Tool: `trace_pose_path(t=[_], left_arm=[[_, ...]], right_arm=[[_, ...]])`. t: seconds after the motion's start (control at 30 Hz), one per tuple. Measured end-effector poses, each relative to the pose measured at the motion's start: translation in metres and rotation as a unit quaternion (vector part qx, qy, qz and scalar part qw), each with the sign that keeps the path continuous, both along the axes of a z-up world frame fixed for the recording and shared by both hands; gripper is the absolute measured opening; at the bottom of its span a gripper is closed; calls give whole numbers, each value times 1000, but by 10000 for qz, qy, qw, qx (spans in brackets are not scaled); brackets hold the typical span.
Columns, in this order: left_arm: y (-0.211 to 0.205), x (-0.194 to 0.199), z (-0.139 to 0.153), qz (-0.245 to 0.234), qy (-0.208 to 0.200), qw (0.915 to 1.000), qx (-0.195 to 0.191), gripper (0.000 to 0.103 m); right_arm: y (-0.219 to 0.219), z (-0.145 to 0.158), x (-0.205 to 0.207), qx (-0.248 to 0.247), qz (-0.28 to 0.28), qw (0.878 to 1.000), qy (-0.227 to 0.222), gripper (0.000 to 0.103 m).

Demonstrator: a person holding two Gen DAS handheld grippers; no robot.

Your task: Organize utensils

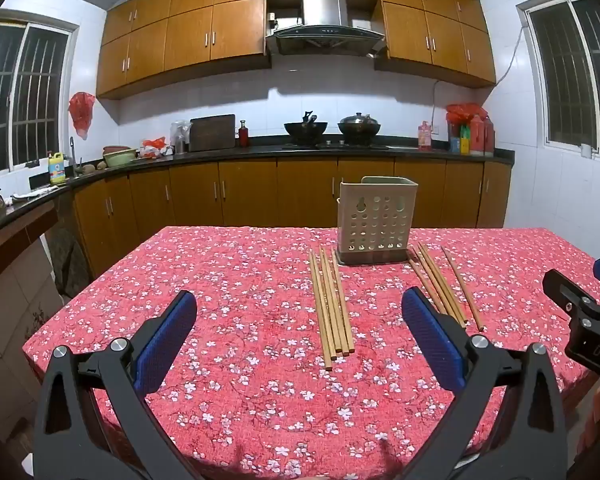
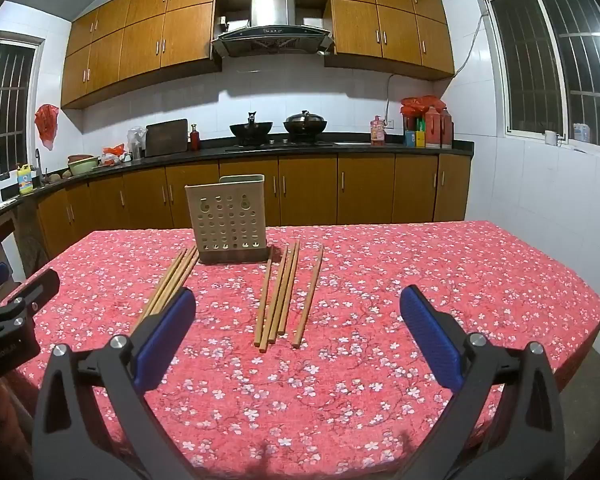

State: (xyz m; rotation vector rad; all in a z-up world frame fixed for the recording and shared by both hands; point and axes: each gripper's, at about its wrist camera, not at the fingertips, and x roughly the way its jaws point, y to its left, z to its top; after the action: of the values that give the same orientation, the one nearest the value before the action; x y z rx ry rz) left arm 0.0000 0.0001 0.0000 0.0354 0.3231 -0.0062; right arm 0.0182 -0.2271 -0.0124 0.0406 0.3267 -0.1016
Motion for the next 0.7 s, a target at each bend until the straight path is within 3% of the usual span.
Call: trace_pose_path(t=[0.7], left_arm=[[0, 0, 0, 0, 4, 10000, -2, 101]], right_arm=[[0, 1, -1, 13, 2, 10000, -5, 99]])
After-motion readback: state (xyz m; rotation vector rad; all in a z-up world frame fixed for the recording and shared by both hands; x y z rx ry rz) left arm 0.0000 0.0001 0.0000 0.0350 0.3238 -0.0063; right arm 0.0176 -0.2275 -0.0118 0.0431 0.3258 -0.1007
